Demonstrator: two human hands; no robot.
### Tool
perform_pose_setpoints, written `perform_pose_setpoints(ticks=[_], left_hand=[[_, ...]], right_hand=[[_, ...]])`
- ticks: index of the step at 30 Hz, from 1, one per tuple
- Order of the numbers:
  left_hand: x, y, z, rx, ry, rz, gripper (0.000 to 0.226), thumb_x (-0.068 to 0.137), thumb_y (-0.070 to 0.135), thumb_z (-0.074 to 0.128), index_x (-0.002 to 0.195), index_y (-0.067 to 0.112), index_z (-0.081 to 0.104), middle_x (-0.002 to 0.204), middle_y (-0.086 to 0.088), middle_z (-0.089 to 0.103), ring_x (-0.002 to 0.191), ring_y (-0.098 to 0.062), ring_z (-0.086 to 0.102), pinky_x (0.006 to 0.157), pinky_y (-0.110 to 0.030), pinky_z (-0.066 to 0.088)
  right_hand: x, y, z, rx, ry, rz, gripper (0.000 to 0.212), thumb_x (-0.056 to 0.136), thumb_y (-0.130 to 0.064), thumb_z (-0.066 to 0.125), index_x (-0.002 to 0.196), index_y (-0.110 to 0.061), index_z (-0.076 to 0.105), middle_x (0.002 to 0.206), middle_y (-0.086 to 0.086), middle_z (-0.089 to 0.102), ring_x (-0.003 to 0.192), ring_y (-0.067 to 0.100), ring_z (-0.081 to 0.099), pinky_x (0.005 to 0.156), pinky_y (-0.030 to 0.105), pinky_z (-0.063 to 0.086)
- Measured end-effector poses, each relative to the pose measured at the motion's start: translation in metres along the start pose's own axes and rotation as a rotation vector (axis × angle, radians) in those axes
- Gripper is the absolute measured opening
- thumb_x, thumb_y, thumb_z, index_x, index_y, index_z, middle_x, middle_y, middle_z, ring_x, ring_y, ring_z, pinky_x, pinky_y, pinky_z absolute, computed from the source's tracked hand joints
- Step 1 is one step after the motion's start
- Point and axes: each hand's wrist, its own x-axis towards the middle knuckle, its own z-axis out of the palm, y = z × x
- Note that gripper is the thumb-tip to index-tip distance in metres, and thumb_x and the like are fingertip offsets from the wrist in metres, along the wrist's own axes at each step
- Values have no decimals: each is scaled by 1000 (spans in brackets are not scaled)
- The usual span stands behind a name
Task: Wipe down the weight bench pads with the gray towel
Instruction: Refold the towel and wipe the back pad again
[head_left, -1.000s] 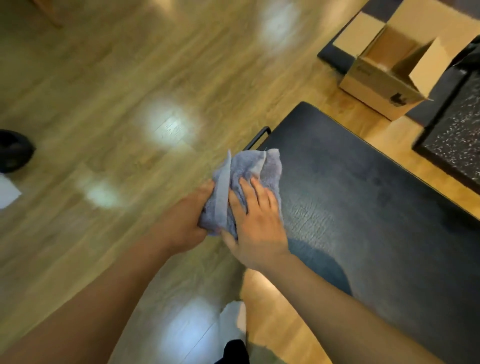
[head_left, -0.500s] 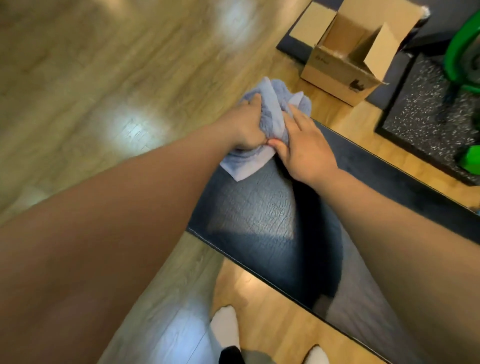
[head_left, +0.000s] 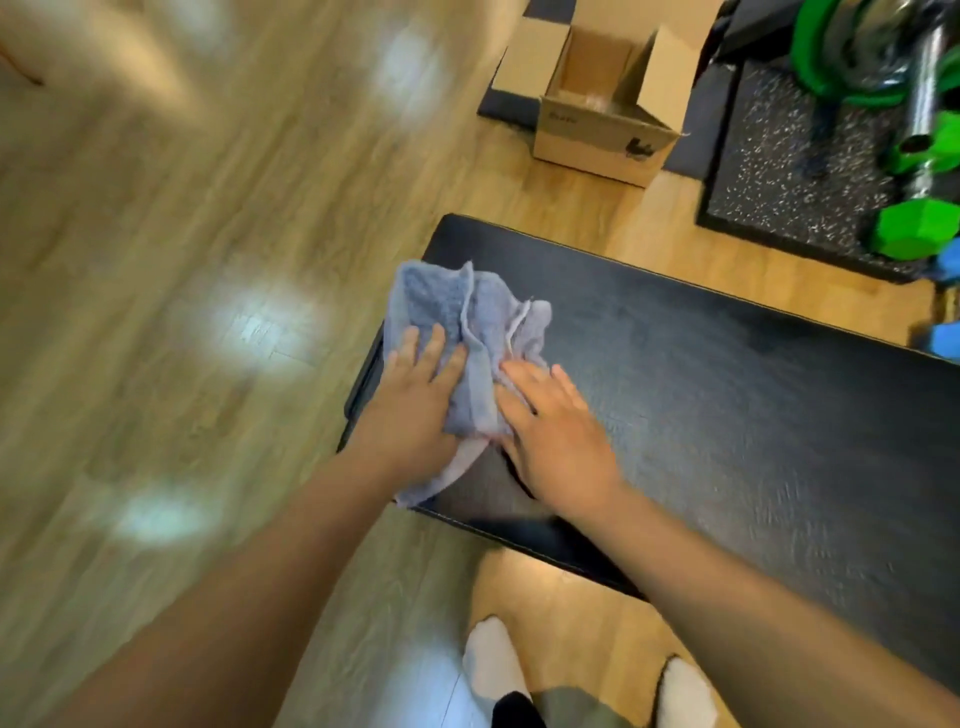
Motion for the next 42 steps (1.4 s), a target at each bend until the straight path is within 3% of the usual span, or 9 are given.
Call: perform_pose_setpoints(ticks=[3,7,10,18,28,32,35,38,42], left_hand=[[84,26,-17,52,-49,21,89,88,53,48,152,13,0,160,-16,-7,144,-41,-10,117,-55,3],[133,74,-16,79,-82,138,111,70,84,33,153,18,2,161,-9,-4,146,-37,-10,117,-55,1],[115,121,-1,16,-61,127,97,84,65,50,153,18,1,161,-7,-6,146,-35,-12,118,-50,-4],[72,241,30,122,-71,268,90,89,58,44,151,7,3,160,-17,4,145,-42,-2,118,-51,5],[-55,254,76,-31,-75,329,91,86,42,58,152,16,2,161,-2,4,147,-22,-7,118,-34,-4],[-75,288,99,14,-76,346,91,79,43,64,151,12,17,158,-5,19,147,-29,6,116,-39,1],[-69,347,113,74,-107,370,90,85,44,58,152,16,5,161,-2,5,148,-28,-3,118,-36,-7],[-57,416,129,151,-134,430,91,89,41,53,151,20,-11,161,0,-10,146,-26,-15,120,-42,-5],[-45,496,148,218,-180,529,91,91,45,50,150,19,-14,161,-3,-10,146,-30,-14,120,-45,1]], right_hand=[[35,51,-31,-62,-32,122,54,89,-32,62,138,-14,48,149,10,41,139,29,36,114,53,19],[28,96,-56,-72,-39,316,57,94,-38,51,146,-21,34,157,8,25,145,25,20,116,47,10],[-15,120,-68,-89,-40,307,57,95,-39,51,146,-21,36,157,7,26,143,24,25,116,47,13],[-124,171,-112,-144,-87,451,54,96,-43,47,146,-27,32,158,-1,23,145,20,21,114,57,10],[-249,108,-87,-111,-65,384,51,82,-44,44,127,-26,58,145,5,48,139,23,36,114,58,21],[-299,125,-94,-146,-97,317,51,77,-43,64,126,-30,58,145,3,47,139,19,32,110,59,16],[-341,156,-110,-163,-67,381,50,76,-41,64,125,-29,57,144,3,48,139,17,28,109,60,16],[-391,192,-130,-202,-16,463,47,81,-42,48,123,-25,60,140,5,52,136,17,34,109,59,18],[-450,237,-152,-228,-31,574,52,83,-44,41,124,-20,60,142,9,51,134,22,43,109,59,22]])
